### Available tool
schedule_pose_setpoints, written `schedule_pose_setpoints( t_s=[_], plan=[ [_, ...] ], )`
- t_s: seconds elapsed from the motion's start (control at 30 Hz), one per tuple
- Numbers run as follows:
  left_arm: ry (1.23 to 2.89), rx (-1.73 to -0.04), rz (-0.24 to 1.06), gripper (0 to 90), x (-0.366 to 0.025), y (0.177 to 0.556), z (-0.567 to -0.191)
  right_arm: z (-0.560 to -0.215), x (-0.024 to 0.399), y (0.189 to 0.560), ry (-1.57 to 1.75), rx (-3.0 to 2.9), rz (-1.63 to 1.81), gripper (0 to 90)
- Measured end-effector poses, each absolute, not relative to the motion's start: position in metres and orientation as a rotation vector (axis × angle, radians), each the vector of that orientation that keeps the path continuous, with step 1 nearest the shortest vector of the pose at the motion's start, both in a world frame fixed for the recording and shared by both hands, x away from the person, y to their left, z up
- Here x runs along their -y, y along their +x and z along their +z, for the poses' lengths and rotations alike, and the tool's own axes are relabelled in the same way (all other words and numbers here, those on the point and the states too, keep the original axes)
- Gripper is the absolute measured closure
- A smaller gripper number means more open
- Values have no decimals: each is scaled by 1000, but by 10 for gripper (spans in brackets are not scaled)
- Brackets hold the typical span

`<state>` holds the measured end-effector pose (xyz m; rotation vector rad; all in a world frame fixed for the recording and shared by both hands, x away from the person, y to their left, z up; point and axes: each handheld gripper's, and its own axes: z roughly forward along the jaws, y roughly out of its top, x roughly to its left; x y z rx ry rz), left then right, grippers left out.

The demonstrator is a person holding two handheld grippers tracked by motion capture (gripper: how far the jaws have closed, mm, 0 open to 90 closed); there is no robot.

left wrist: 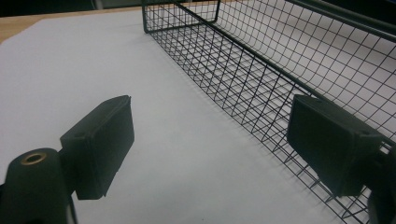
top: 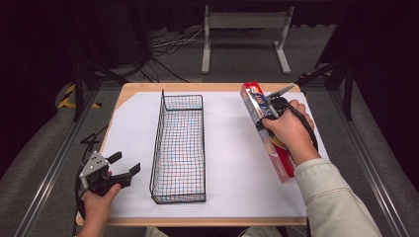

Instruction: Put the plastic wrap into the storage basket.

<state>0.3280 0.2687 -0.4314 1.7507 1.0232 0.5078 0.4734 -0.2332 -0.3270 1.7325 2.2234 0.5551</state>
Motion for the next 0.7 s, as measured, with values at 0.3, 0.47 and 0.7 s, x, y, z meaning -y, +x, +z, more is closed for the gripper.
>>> schedule_pose_setpoints(
  t_s=[0.3,0.47,0.7],
  plan=[
    [1755,-1023,511,157,-268,328,-431,-309,229,469,1775,-2182,588,407],
    [1757,-1021,517,158,-268,328,-432,-302,224,466,1843,-2122,602,406],
    [1765,-1017,528,158,-267,328,-431,-295,212,466,1885,-2081,636,406]
  ],
)
